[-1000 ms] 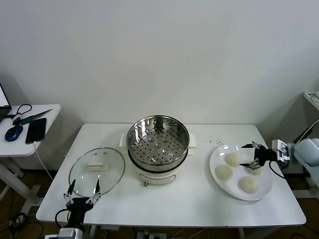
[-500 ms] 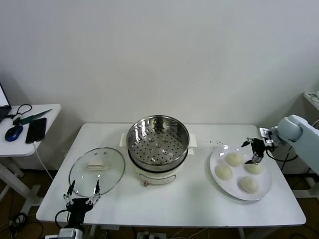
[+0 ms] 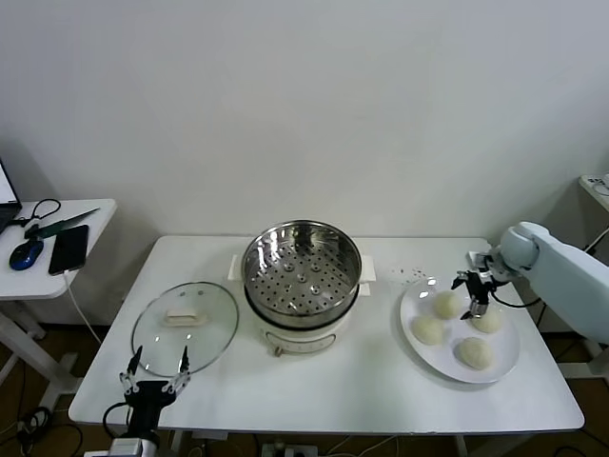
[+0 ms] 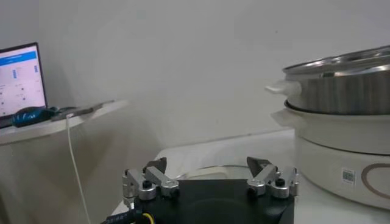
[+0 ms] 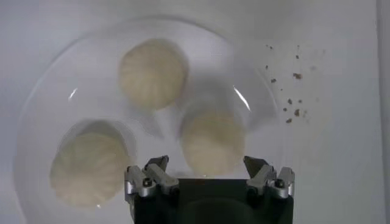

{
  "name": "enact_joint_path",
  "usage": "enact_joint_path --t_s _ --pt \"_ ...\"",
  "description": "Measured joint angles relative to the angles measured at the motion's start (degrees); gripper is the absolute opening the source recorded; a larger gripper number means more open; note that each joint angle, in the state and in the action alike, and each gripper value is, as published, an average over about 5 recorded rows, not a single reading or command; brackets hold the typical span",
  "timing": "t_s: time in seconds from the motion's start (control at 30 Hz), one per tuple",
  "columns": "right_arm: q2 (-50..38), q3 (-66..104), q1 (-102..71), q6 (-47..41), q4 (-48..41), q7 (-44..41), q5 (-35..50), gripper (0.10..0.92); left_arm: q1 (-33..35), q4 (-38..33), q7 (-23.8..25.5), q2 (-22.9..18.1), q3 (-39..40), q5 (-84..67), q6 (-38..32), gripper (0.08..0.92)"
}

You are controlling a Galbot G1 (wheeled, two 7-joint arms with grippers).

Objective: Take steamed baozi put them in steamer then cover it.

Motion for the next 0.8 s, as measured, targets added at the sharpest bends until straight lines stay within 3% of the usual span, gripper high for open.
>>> enact_joint_path --t_s 0.53,0.8 --pt "4.26 0.48 -0.73 1.5 -4.94 -0.32 -2.57 0.816 0.46 0.23 0.01 -0.11 0.03 0.26 -0.39 0.823" --pt "4.74 0.9 -0.76 2.06 -5.79 -0.65 -3.14 0.738 0.43 0.4 -0.01 -0.15 0.1 0.46 -0.47 0.823"
